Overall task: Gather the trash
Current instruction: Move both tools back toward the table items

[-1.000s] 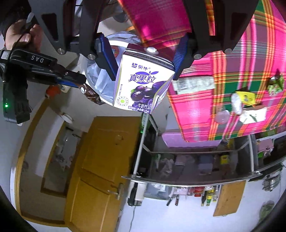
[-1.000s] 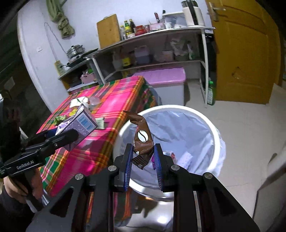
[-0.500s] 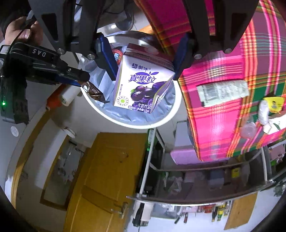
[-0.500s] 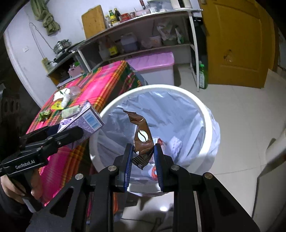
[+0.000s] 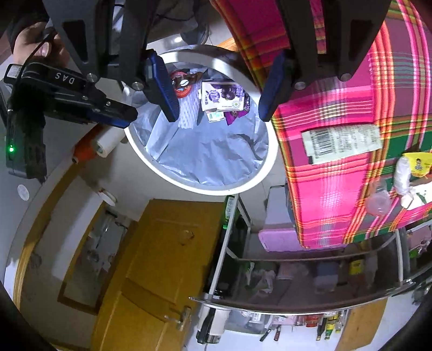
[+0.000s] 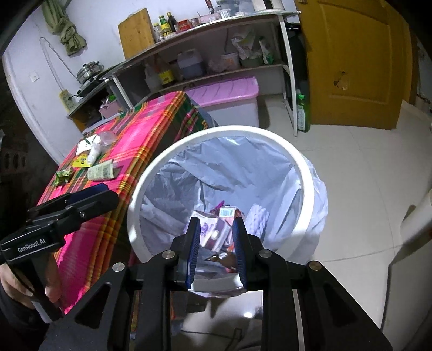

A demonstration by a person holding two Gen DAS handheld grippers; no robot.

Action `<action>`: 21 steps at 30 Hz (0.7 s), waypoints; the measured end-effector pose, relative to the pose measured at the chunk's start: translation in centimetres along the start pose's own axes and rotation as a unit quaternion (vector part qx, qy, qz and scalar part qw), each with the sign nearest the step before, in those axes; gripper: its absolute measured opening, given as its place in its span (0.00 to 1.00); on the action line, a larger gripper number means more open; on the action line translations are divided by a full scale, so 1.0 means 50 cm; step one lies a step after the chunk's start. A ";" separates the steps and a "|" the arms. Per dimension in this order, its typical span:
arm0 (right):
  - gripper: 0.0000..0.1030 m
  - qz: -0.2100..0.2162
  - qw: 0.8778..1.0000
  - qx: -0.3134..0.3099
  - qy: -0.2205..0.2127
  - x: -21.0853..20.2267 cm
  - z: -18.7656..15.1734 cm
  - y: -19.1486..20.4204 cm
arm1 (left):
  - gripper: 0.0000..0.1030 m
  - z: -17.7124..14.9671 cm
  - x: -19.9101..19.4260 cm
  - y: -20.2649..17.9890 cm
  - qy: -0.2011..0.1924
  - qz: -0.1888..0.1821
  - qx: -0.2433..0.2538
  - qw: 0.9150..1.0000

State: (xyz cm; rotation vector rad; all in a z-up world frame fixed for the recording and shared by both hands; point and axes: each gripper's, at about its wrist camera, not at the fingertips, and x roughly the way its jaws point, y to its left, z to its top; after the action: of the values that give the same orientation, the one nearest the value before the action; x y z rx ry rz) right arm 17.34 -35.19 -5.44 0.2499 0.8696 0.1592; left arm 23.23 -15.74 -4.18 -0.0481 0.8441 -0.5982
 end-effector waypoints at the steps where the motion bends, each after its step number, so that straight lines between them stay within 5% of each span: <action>1: 0.25 0.002 1.000 -0.001 -0.004 -0.007 0.002 0.004 | 0.59 0.000 -0.008 0.002 -0.004 0.002 -0.003 1.000; 21: 0.31 0.056 0.994 -0.086 -0.046 -0.070 0.002 0.161 | 0.59 -0.051 -0.198 0.053 -0.086 0.048 -0.016 0.995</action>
State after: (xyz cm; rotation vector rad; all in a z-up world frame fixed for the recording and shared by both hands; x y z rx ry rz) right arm 14.91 -28.30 -0.54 0.1443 0.7467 0.3228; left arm 17.59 -7.94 0.19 -0.0862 0.6852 -0.4828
